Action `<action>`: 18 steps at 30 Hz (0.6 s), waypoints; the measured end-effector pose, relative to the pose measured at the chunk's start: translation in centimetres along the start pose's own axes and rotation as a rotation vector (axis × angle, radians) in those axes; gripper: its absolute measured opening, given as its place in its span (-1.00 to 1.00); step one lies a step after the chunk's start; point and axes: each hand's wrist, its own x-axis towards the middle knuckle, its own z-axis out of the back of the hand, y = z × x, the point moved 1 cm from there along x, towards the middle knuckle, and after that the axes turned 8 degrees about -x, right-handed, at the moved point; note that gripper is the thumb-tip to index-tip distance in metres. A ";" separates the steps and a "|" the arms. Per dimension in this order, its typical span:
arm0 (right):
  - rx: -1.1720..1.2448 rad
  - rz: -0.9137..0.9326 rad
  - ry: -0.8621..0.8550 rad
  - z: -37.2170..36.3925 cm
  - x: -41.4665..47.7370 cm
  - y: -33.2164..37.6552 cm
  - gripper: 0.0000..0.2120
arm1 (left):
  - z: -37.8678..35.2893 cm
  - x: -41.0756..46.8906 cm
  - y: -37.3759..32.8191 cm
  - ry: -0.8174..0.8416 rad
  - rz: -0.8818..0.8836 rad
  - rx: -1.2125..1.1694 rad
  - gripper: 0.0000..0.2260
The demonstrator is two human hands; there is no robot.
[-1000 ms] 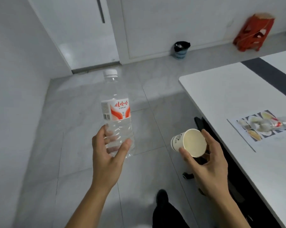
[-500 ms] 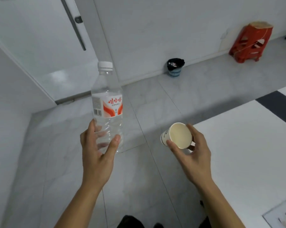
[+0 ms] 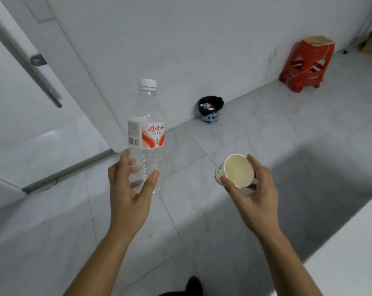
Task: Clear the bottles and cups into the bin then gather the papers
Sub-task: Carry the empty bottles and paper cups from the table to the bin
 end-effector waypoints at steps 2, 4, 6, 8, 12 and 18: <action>-0.008 -0.022 -0.044 -0.7 4.9 0.1 -0.27 | -3.2 6.0 0.2 0.045 -0.007 -0.023 -0.38; -0.012 -0.062 -0.093 -1.5 9.7 -0.1 -0.27 | -6.6 11.4 0.4 0.091 -0.016 -0.051 -0.33; 0.006 -0.110 -0.131 -2.9 14.8 -0.8 -0.27 | -10.0 16.7 1.1 0.150 -0.023 -0.066 -0.32; 0.012 -0.129 -0.160 -5.0 20.4 -2.0 -0.27 | -13.6 22.2 2.4 0.209 -0.036 -0.072 -0.31; 0.003 -0.129 -0.195 -9.8 32.7 -4.9 -0.24 | -21.4 33.5 5.8 0.245 -0.049 -0.073 -0.36; 0.007 -0.114 -0.168 -14.2 52.7 -4.3 -0.24 | -30.6 50.0 6.0 0.235 -0.029 -0.114 -0.35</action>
